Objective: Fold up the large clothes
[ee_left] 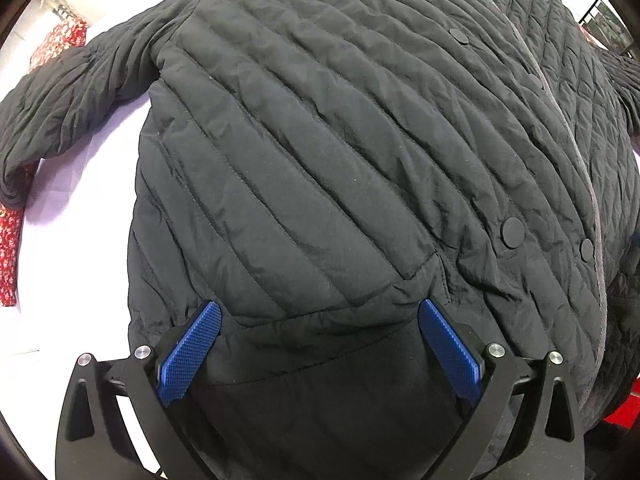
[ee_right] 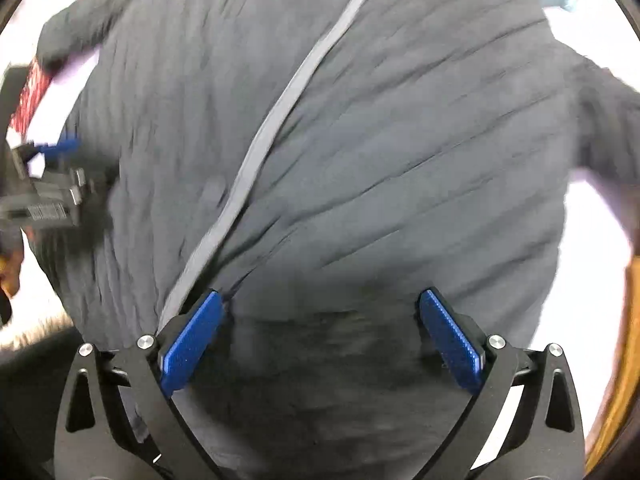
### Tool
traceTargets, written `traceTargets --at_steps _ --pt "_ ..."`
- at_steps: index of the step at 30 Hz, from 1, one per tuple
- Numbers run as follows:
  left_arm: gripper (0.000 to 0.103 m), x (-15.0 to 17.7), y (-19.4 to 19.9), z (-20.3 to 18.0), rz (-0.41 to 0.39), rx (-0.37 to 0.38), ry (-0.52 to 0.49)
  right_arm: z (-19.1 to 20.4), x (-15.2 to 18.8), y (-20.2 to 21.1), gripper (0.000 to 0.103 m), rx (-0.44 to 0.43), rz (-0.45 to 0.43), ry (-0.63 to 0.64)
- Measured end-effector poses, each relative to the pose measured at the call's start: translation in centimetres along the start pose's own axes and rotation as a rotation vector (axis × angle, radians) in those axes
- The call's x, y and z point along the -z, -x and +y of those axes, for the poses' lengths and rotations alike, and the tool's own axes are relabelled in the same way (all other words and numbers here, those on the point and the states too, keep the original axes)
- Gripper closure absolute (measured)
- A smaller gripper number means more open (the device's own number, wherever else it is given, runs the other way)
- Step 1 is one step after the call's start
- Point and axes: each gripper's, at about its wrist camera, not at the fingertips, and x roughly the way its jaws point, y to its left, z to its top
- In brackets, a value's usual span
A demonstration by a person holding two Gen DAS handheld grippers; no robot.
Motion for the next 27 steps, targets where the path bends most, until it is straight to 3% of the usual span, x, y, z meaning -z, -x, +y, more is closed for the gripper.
traceTargets --at_steps 6,12,15,18,21,24,27 --pt "0.005 -0.1 0.3 -0.8 0.029 -0.037 0.018 -10.3 -0.7 9.1 0.005 0.074 -0.227 -0.271" --pt "0.005 -0.9 0.5 -1.4 0.096 -0.056 0.031 -21.5 2.5 17.4 0.005 0.175 -0.439 -0.578" --pt "0.005 -1.2 0.9 -2.0 0.118 -0.086 0.035 -26.2 4.8 21.1 0.013 0.235 -0.527 -0.713" --pt "0.005 -1.3 1.7 -3.0 0.111 -0.128 0.026 -30.5 7.5 23.0 0.027 0.240 -0.581 -0.867" --pt "0.006 -1.3 2.7 -4.2 0.094 -0.159 0.005 -33.9 9.9 22.4 0.039 0.189 -0.566 -1.017" --pt "0.006 -1.2 3.6 -5.0 0.084 -0.168 -0.007 -36.8 11.8 20.7 0.054 0.034 -0.594 -1.137" --pt "0.006 -0.8 4.8 -6.0 0.082 -0.166 -0.011 -39.0 13.0 19.7 0.055 -0.089 -0.655 -1.223"
